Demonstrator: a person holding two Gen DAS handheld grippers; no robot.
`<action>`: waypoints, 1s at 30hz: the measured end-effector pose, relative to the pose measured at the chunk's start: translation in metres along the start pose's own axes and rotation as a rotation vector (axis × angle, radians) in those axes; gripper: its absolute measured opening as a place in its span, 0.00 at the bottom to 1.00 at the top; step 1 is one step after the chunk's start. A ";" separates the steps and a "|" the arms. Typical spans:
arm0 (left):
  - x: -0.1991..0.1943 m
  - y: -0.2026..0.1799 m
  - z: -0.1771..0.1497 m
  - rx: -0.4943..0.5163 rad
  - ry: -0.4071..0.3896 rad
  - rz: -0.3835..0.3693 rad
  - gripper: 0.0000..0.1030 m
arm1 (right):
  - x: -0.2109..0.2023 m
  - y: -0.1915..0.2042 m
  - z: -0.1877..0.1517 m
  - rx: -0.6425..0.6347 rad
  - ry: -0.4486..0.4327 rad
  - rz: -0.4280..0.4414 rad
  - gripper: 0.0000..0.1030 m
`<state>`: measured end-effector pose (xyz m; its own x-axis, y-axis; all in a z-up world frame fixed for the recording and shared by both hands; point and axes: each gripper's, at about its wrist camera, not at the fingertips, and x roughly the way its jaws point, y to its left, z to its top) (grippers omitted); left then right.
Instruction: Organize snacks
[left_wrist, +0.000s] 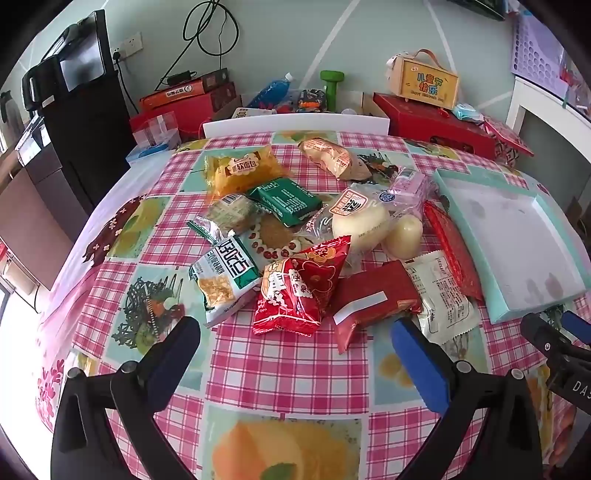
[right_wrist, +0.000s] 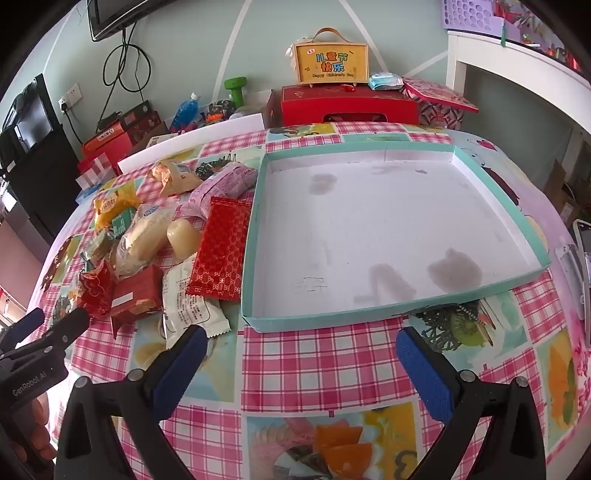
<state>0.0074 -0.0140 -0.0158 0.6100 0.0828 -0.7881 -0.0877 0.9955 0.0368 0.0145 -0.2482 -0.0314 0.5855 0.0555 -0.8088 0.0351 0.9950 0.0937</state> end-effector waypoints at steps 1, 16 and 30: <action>0.000 0.000 0.000 0.002 0.000 0.000 1.00 | 0.000 0.000 0.000 -0.001 0.000 -0.001 1.00; 0.001 -0.001 -0.001 0.005 0.001 -0.002 1.00 | 0.000 0.002 0.000 -0.015 0.000 -0.002 1.00; 0.005 -0.001 -0.001 0.013 0.028 0.025 1.00 | 0.002 0.004 -0.002 -0.011 0.010 -0.001 1.00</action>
<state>0.0096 -0.0151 -0.0207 0.5857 0.1066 -0.8035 -0.0921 0.9936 0.0648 0.0148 -0.2443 -0.0340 0.5772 0.0552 -0.8148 0.0264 0.9959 0.0862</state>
